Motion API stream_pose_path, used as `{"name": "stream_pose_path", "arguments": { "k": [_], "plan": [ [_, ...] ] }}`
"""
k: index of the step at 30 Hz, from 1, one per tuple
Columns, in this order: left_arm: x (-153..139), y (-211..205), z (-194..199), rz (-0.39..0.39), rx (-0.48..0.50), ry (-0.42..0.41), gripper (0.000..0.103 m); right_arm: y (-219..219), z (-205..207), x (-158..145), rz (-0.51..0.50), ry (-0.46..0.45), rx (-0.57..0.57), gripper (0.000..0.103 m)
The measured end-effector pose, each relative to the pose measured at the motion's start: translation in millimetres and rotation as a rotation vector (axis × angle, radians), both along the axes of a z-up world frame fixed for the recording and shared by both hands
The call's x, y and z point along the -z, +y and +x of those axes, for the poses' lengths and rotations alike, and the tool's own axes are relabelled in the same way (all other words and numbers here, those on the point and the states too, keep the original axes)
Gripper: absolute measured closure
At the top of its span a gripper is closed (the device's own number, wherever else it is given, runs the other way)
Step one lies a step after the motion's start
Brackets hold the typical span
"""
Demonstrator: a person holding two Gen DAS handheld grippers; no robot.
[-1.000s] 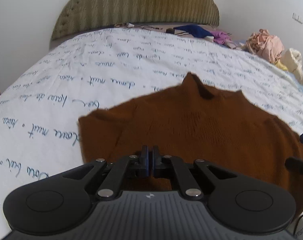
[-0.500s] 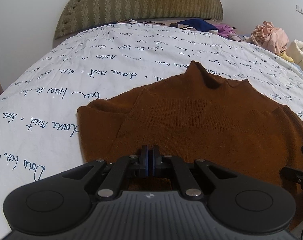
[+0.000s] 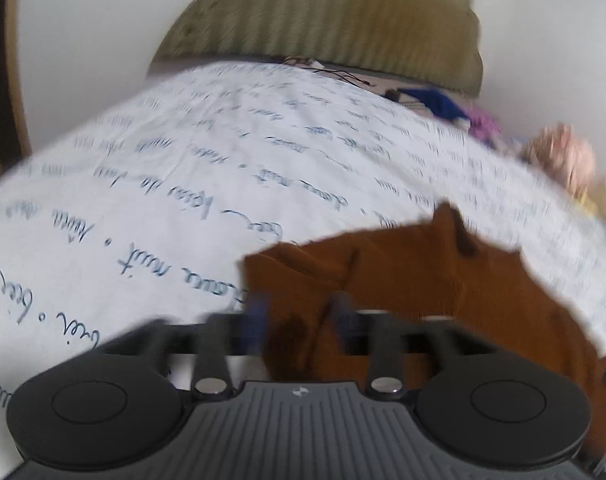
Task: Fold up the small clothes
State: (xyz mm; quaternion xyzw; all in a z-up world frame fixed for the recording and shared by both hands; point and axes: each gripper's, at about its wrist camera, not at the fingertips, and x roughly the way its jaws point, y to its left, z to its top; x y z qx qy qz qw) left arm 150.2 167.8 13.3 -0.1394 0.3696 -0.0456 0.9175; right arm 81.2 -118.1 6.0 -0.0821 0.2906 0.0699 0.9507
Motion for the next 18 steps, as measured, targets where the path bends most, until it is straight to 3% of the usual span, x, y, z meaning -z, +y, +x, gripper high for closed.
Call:
{"name": "stream_pose_path", "arguments": {
  "k": [1, 4, 10, 15, 18],
  "plan": [
    [0, 13, 2, -0.059, -0.007, -0.008, 0.019, 12, -4, -2, -0.026, -0.014, -0.036, 0.003],
    [-1, 35, 7, -0.137, -0.001, -0.009, 0.019, 48, -14, -7, -0.098, -0.042, -0.139, 0.003],
    [20, 47, 32, -0.298, 0.125, 0.105, 0.019, 106, -29, -4, -0.172, -0.035, -0.305, 0.003],
    [40, 44, 49, -0.467, 0.236, 0.167, 0.019, 147, -35, 20, -0.348, -0.058, -0.354, 0.003],
    [51, 35, 62, -0.519, 0.295, 0.201, 0.019, 167, -30, 37, -0.427, -0.078, -0.336, 0.003]
  ]
}}
